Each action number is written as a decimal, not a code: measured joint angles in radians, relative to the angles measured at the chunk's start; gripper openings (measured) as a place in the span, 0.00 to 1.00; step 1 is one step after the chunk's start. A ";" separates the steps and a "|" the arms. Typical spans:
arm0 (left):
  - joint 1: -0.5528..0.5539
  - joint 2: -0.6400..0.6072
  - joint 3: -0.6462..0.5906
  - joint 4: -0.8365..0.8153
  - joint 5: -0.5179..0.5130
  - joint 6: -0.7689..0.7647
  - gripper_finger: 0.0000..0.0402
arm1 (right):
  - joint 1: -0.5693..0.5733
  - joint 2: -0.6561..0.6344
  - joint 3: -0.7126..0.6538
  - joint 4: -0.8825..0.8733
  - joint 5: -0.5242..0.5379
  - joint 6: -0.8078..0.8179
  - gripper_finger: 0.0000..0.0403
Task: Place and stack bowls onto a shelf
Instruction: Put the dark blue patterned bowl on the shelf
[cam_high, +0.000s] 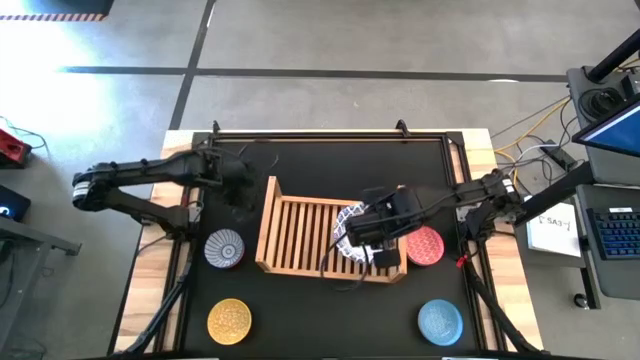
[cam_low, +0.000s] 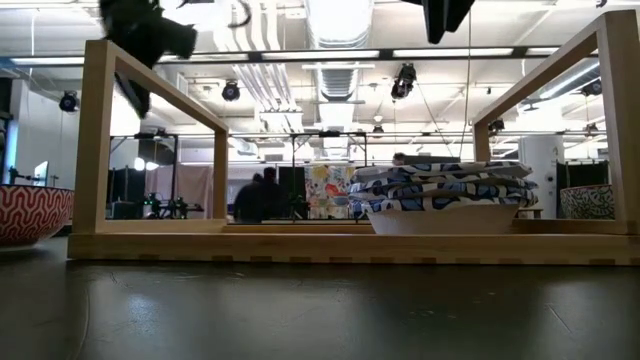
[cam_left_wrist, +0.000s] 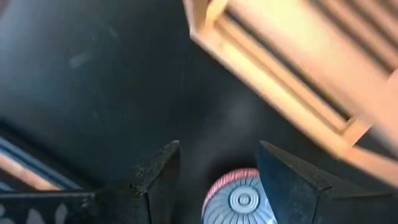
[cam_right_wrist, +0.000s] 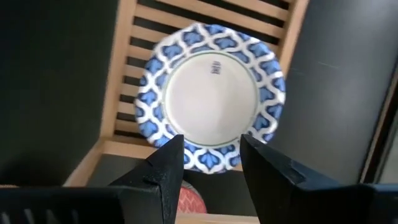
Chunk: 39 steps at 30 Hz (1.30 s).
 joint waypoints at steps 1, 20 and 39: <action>-0.005 -0.012 -0.031 0.004 0.011 -0.016 0.48 | -0.006 -0.007 -0.005 0.005 0.003 0.000 0.36; -0.136 -0.060 -0.366 0.037 0.115 -0.016 0.48 | -0.046 -0.016 -0.014 0.088 0.003 -0.026 0.36; -0.137 0.042 -0.486 0.242 0.107 -0.032 0.45 | -0.046 -0.014 -0.014 0.093 0.002 -0.027 0.36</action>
